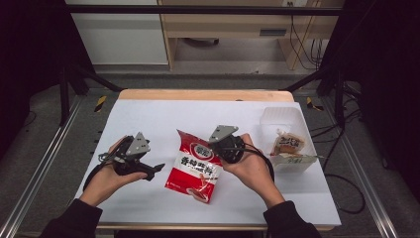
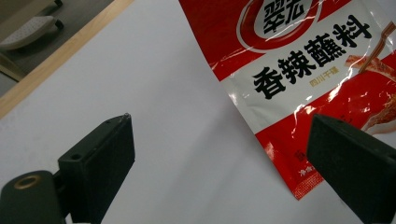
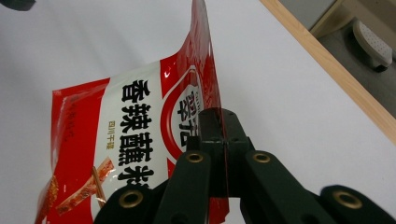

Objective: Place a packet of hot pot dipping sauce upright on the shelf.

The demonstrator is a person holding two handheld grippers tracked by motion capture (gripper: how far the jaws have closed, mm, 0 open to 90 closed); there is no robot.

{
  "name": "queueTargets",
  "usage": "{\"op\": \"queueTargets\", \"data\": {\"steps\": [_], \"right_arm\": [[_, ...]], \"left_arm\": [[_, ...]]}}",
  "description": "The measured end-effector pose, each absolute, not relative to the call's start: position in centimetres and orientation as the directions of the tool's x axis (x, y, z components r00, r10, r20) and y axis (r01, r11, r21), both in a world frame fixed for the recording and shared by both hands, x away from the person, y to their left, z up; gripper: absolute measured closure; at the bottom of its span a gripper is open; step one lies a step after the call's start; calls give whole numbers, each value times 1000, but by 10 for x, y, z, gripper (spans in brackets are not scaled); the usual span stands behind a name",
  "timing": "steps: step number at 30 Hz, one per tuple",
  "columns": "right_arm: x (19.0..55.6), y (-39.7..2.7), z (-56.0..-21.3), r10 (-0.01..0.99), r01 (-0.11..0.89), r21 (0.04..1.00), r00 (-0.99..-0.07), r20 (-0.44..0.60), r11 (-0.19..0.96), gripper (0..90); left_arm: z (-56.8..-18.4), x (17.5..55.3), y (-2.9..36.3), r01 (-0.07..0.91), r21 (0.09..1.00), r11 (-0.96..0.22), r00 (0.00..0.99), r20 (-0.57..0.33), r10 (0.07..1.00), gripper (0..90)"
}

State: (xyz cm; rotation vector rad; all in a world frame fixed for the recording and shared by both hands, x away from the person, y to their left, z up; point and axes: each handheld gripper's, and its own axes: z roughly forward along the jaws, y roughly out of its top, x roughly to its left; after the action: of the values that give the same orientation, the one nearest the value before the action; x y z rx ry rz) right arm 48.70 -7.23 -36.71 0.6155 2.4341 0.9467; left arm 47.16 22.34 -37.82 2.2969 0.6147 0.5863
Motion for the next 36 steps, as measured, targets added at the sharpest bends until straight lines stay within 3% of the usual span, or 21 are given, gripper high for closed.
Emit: {"op": "queueTargets", "data": {"steps": [23, 36], "right_arm": [[474, -55, -340, 456, 96, 726, -832, -318, 681, 900], [473, -51, -337, 415, 51, 724, -846, -335, 688, 900]], "left_arm": [[-336, 480, 226, 224, 747, -626, 774, 253, 580, 146], [-329, 483, 221, 188, 740, -646, 803, 264, 535, 228]]}}
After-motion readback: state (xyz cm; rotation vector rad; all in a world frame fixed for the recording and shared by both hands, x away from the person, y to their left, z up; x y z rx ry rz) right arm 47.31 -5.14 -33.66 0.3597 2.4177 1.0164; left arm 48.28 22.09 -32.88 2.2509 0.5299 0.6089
